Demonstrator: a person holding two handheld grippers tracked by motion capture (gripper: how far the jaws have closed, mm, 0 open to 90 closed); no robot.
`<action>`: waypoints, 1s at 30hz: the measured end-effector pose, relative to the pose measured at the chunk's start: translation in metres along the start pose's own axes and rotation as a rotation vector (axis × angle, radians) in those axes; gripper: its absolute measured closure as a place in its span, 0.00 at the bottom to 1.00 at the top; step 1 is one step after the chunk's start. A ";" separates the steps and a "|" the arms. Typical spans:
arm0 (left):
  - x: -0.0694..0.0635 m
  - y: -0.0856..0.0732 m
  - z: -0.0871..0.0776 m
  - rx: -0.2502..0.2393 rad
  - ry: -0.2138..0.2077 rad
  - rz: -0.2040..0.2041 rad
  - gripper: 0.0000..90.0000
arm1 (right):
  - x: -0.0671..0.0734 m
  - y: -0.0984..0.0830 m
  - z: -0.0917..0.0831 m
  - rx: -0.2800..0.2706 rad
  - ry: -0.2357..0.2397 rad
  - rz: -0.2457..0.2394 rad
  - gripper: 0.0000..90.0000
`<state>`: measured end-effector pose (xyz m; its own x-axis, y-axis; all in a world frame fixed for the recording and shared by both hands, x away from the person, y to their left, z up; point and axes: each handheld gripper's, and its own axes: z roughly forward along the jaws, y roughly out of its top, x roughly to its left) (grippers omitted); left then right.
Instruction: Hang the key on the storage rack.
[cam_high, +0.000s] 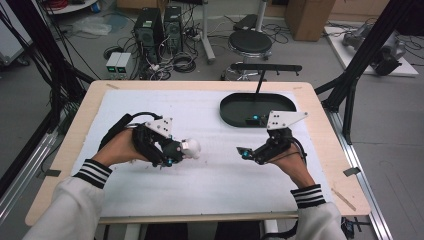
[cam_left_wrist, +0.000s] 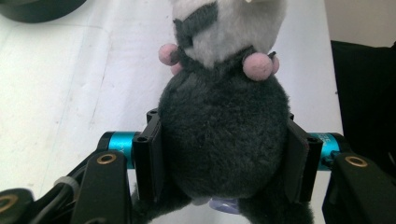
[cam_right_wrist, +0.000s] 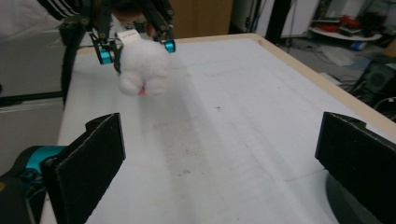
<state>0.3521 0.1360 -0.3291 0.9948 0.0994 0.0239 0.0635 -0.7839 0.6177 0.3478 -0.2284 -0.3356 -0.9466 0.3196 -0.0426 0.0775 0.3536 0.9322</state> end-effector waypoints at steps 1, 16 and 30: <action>0.000 0.000 0.000 0.000 0.000 0.000 0.48 | 0.000 0.003 0.003 0.004 0.016 0.001 0.01; -0.003 0.027 0.005 0.007 -0.017 0.050 0.48 | 0.009 0.027 0.044 0.079 0.142 -0.072 0.01; -0.003 0.042 0.015 0.027 -0.037 0.070 0.48 | 0.016 0.031 0.068 0.167 0.210 -0.085 0.05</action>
<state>0.3530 0.0937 -0.3155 0.9991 0.0216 0.0370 -0.0046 -0.8047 0.5937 0.3566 -0.1525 -0.3322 -0.9947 0.0993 -0.0263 0.0289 0.5169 0.8555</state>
